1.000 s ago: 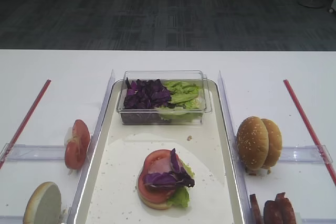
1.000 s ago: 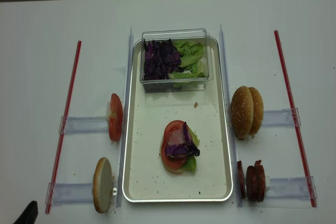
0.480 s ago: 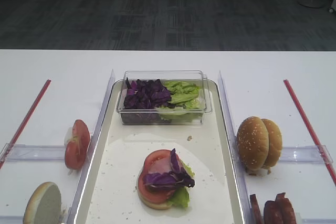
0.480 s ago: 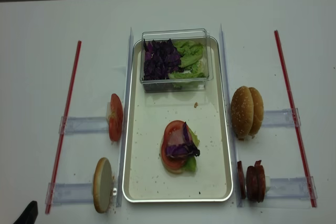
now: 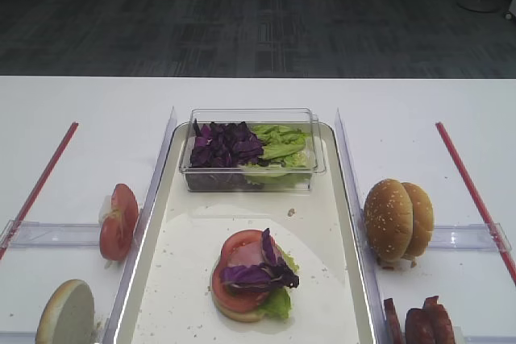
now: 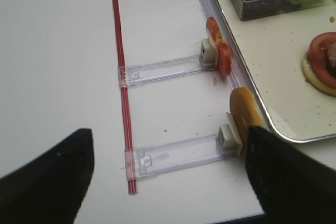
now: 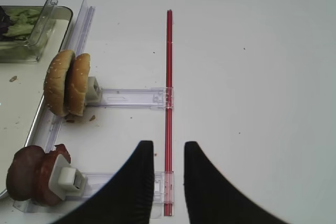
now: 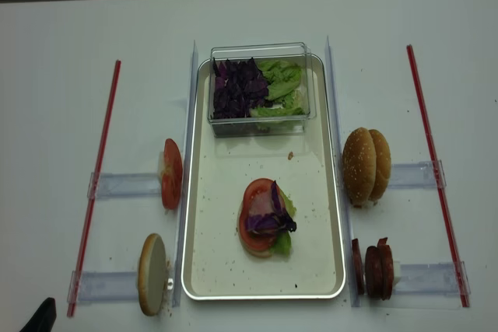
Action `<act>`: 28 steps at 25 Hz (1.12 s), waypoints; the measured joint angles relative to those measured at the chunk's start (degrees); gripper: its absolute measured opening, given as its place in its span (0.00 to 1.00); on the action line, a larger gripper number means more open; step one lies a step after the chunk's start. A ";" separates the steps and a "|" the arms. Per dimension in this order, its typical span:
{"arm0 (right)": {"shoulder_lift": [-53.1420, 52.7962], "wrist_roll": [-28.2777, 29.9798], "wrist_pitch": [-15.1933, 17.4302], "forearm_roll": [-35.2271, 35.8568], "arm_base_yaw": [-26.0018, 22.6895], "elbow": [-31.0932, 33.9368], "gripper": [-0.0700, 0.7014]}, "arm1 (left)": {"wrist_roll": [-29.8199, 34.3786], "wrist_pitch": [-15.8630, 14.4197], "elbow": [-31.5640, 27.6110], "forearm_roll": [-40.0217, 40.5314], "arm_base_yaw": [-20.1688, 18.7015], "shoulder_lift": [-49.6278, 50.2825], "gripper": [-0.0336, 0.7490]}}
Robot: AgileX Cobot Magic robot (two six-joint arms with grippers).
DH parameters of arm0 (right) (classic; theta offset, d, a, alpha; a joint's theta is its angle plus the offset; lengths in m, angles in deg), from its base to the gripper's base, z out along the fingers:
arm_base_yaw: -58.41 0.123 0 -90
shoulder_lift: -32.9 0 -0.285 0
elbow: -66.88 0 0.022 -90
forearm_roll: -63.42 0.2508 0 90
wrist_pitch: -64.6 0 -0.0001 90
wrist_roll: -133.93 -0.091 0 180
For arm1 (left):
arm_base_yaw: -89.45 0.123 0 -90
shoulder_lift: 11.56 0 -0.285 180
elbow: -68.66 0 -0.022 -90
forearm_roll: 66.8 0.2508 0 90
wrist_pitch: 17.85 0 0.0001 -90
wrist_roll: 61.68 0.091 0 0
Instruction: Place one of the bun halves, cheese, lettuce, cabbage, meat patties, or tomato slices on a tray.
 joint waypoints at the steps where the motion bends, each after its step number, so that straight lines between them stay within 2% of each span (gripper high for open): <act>1: 0.00 0.00 0.00 0.00 0.00 0.00 0.34 | 0.00 0.00 0.00 0.00 0.00 0.00 0.74; 28: 0.00 -0.03 0.00 0.00 0.00 0.00 0.34 | 0.00 0.00 0.00 0.00 0.00 0.00 0.74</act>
